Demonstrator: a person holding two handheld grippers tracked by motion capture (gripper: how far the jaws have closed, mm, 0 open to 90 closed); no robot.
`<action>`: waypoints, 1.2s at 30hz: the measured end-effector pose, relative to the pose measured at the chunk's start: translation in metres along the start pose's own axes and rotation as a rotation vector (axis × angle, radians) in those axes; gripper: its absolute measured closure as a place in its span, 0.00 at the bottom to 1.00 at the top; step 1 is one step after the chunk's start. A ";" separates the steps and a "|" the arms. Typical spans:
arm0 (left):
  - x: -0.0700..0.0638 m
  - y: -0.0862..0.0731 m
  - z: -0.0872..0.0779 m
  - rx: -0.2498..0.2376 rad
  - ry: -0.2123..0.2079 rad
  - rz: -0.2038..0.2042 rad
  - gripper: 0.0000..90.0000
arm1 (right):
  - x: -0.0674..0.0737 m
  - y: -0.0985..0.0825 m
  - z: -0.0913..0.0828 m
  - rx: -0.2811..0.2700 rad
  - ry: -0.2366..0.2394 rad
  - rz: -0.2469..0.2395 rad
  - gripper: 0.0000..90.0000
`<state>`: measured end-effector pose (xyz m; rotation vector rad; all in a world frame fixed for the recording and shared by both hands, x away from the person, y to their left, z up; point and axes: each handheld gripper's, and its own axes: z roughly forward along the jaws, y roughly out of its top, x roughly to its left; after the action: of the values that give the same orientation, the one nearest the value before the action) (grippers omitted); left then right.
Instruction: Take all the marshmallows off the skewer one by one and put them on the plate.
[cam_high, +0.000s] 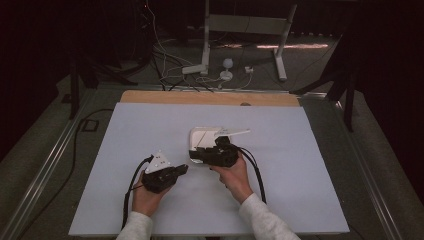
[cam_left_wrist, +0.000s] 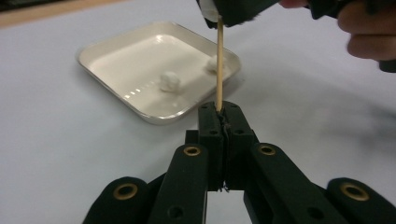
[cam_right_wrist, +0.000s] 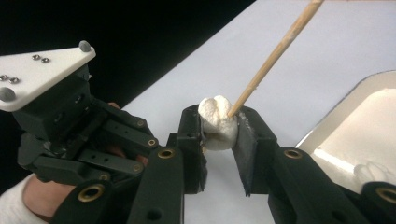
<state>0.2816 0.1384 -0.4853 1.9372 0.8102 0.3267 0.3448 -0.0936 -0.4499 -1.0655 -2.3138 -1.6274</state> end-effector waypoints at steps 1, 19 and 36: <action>0.000 0.000 -0.001 -0.012 0.006 -0.002 1.00 | 0.000 0.000 0.000 -0.008 0.013 0.010 0.74; -0.004 0.002 -0.002 -0.068 0.009 -0.004 1.00 | 0.002 -0.006 0.014 0.010 0.077 0.075 0.76; -0.003 0.001 -0.003 -0.099 0.011 -0.021 1.00 | 0.005 -0.003 0.005 -0.091 0.025 0.080 0.89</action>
<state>0.2775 0.1383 -0.4826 1.8353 0.8063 0.3580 0.3409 -0.0874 -0.4524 -1.1336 -2.1712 -1.7205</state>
